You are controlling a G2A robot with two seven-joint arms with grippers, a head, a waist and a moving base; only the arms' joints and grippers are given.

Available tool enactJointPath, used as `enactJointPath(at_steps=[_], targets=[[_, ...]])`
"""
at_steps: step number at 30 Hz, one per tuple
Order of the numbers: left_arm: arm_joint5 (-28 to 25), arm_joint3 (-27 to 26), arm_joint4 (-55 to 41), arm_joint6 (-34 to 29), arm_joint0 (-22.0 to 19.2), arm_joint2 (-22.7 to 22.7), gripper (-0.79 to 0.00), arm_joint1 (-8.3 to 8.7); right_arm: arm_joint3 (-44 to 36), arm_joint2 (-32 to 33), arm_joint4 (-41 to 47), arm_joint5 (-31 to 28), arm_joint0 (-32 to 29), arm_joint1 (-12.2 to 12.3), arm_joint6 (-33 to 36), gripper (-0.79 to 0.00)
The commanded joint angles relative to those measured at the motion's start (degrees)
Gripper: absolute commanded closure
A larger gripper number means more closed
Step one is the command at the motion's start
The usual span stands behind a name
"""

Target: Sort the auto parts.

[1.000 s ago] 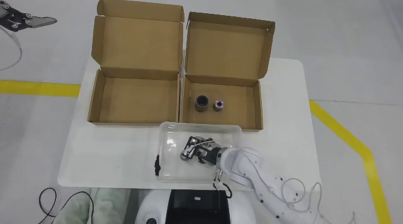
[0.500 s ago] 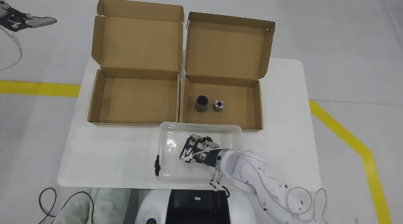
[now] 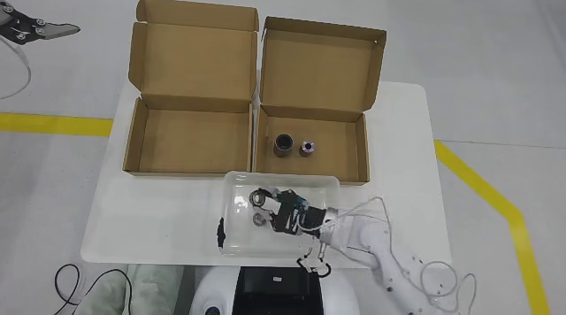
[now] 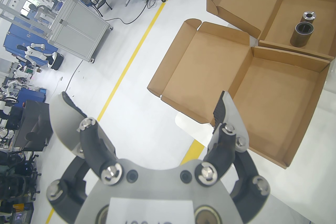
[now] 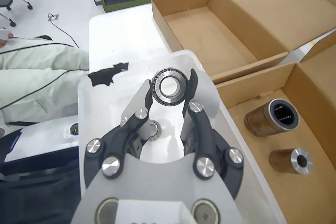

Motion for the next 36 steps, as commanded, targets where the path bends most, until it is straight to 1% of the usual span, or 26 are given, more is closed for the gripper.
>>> enactJointPath(at_steps=[1, 8, 14, 19, 28, 36], targets=[[0.0, 0.0, 0.0, 0.0, 0.0, 0.0, -0.785, 0.0, -0.49, 0.07, 0.91, -0.89, 0.56, -0.04, -2.4, 0.0], [0.0, 0.0, 0.0, 0.0, 0.0, 0.0, -0.785, 0.0, -3.39, -0.69, 4.26, -2.67, 4.28, -0.62, -5.56, 0.0], [0.0, 0.0, 0.0, 0.0, 0.0, 0.0, -0.785, 0.0, -7.39, -0.38, 7.8, -2.89, 8.56, -1.19, -4.71, 0.0], [0.0, 0.0, 0.0, 0.0, 0.0, 0.0, -0.785, 0.0, -9.61, 0.02, 10.89, -2.43, 11.96, -1.71, -4.44, 0.0], [0.0, 0.0, 0.0, 0.0, 0.0, 0.0, -0.785, 0.0, -11.26, 2.14, 14.7, -0.46, 16.66, -2.48, -6.81, 0.0], [0.0, 0.0, 0.0, 0.0, 0.0, 0.0, -0.785, 0.0, -14.46, 3.54, 15.67, 0.47, 18.65, -2.72, -4.82, 0.0]])
